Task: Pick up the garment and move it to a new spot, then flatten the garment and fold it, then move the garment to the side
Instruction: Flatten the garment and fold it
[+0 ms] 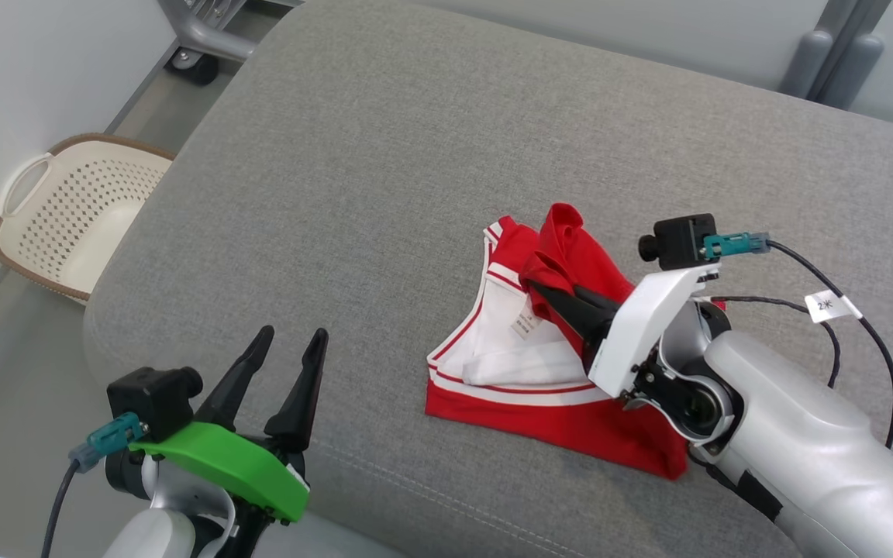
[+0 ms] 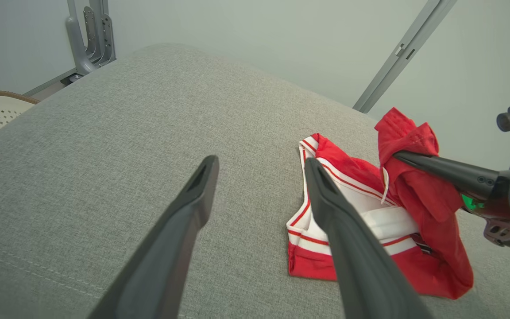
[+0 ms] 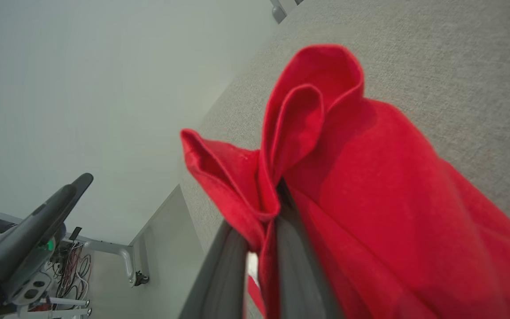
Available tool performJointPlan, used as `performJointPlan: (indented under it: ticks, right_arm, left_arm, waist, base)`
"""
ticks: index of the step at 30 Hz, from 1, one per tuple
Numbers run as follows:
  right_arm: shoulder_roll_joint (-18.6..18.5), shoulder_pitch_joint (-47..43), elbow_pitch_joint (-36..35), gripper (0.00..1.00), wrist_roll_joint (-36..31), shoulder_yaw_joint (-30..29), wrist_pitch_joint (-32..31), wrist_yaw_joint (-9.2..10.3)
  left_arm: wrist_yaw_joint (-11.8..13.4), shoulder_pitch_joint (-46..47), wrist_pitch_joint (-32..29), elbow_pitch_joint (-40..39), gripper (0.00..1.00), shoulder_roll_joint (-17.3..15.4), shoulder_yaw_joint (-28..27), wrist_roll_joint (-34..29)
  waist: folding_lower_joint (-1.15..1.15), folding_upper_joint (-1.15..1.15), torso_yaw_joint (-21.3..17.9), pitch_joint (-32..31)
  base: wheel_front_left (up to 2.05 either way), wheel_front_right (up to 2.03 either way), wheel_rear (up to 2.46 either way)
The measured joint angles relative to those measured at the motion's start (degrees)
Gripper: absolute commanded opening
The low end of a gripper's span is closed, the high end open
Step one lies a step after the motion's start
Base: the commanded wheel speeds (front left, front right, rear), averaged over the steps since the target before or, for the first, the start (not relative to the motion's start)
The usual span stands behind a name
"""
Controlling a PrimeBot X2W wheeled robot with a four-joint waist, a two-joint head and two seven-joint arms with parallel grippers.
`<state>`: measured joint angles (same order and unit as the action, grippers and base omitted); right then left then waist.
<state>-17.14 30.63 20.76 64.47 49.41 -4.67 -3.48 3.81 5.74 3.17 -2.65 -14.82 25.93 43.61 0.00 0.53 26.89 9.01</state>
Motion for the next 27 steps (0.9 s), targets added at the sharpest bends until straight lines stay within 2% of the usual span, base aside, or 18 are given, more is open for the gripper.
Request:
performJointPlan:
  ticks: [6,7,8,9,10,11,15,21,27]
  right_arm:
    - [1.33,1.41,2.75,0.00,-0.88,1.37,-1.01,-0.02]
    - [1.41,1.60,3.15,0.04,-1.03,1.45,-1.02,-0.02]
    - [1.55,1.79,3.47,0.18,-1.07,1.49,-1.05,-0.02]
    - [1.77,1.86,3.74,0.37,-1.09,1.52,-1.20,-0.02]
    - [2.03,1.87,3.98,0.79,-1.09,1.57,-1.20,-0.02]
    - [2.03,1.87,3.98,1.00,-1.09,1.57,-1.20,-0.02]
    - [3.14,2.03,4.55,1.00,-1.09,1.59,-1.18,-0.18]
    - [5.42,3.27,4.49,1.00,-0.96,1.85,-0.65,-1.54]
    - [5.01,4.42,3.64,1.00,-0.97,0.69,1.16,-2.05]
  left_arm:
    - [0.00,0.00,0.18,0.00,1.00,0.05,-0.01,0.00]
    - [0.00,0.00,0.18,0.00,1.00,0.09,0.00,0.00]
    - [0.00,0.00,0.18,0.00,1.00,0.10,0.00,0.00]
    - [0.00,0.00,0.18,0.00,1.00,0.10,-0.01,0.00]
    - [0.00,0.00,0.18,0.00,1.00,0.10,-0.02,0.00]
    - [0.00,0.00,0.18,0.00,1.00,0.10,-0.02,0.00]
    - [0.00,-0.01,0.51,0.04,1.00,0.10,-0.12,0.02]
    - [0.10,-0.04,0.77,0.19,1.00,-0.04,-1.32,0.08]
    - [0.29,-0.09,0.96,0.18,1.00,-0.32,-1.66,0.08]
  waist:
    - [0.00,0.00,1.15,0.93]
    - [0.00,0.00,1.24,0.99]
    - [0.00,0.00,1.31,1.03]
    - [0.00,0.00,1.36,1.06]
    - [0.00,0.00,1.39,1.08]
    - [0.00,0.00,1.39,1.08]
    - [0.00,0.00,1.37,1.05]
    - [0.00,0.00,0.14,0.42]
    - [0.00,0.00,-1.68,-0.12]
  base:
    - [0.00,0.00,0.00]
    - [0.00,0.00,0.00]
    - [0.00,0.00,0.00]
    - [0.00,0.00,0.00]
    - [0.00,0.00,0.00]
    - [0.00,0.00,0.00]
    - [0.00,0.00,0.00]
    - [0.00,0.00,0.00]
    - [0.00,0.00,0.00]
